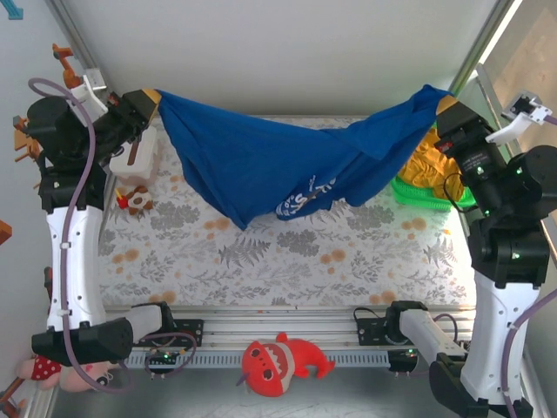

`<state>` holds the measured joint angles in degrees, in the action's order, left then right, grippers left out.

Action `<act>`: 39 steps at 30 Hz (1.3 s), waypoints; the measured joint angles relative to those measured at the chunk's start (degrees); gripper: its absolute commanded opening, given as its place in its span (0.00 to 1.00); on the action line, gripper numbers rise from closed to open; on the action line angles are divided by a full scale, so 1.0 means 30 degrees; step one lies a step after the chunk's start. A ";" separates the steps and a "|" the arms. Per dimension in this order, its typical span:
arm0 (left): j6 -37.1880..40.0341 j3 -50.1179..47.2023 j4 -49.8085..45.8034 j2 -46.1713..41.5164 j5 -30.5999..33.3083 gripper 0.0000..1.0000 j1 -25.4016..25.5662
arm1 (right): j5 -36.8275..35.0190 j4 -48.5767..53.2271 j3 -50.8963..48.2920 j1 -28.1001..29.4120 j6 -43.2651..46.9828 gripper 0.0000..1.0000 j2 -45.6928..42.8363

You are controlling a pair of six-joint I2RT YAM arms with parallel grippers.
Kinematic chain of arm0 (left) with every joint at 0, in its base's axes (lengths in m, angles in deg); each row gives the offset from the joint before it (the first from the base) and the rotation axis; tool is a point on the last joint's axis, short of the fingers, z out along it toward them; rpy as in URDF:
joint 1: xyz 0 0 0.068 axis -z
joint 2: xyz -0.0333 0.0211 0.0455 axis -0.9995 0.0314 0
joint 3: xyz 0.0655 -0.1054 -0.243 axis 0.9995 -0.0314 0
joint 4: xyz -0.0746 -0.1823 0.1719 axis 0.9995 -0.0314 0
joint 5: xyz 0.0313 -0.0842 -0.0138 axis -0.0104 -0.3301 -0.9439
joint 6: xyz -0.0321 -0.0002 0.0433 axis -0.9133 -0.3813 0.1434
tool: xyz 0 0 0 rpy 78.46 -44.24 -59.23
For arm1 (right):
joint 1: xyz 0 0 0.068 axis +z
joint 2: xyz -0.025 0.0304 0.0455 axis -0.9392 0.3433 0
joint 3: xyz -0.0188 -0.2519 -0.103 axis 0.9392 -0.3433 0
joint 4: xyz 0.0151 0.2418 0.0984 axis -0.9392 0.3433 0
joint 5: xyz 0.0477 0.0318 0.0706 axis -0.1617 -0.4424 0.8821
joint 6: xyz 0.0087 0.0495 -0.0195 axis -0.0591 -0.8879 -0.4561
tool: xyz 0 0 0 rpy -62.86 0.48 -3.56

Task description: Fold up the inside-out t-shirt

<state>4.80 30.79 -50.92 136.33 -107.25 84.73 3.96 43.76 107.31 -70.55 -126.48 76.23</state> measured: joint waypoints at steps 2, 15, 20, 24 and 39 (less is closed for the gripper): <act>-0.0175 -0.0029 0.0277 0.1209 -0.0219 0.08 0.0000 | -0.0015 -0.0153 -0.0262 0.0000 -0.0131 0.00 0.0299; 0.0685 0.1705 0.1042 1.5154 0.0066 0.35 0.0168 | -0.1297 -0.2288 -0.4473 0.0000 -0.0291 0.00 1.1271; 0.1916 0.1552 0.0146 1.4426 0.0736 0.50 0.1042 | -0.0554 -0.1938 -0.2973 0.0124 0.0415 0.38 1.4236; 0.3614 -0.2076 -0.0634 1.0346 0.2062 0.55 0.3220 | -0.0503 -0.1894 -0.3453 0.0780 0.1115 0.40 1.2794; 0.4575 -1.2320 -0.4918 0.3060 1.3347 0.61 1.4914 | -0.3490 -0.1224 -1.6925 0.4044 0.0845 0.41 0.1501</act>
<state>18.53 -6.17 -65.68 145.51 -67.21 129.48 -6.51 40.08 56.53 -58.42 -123.95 80.73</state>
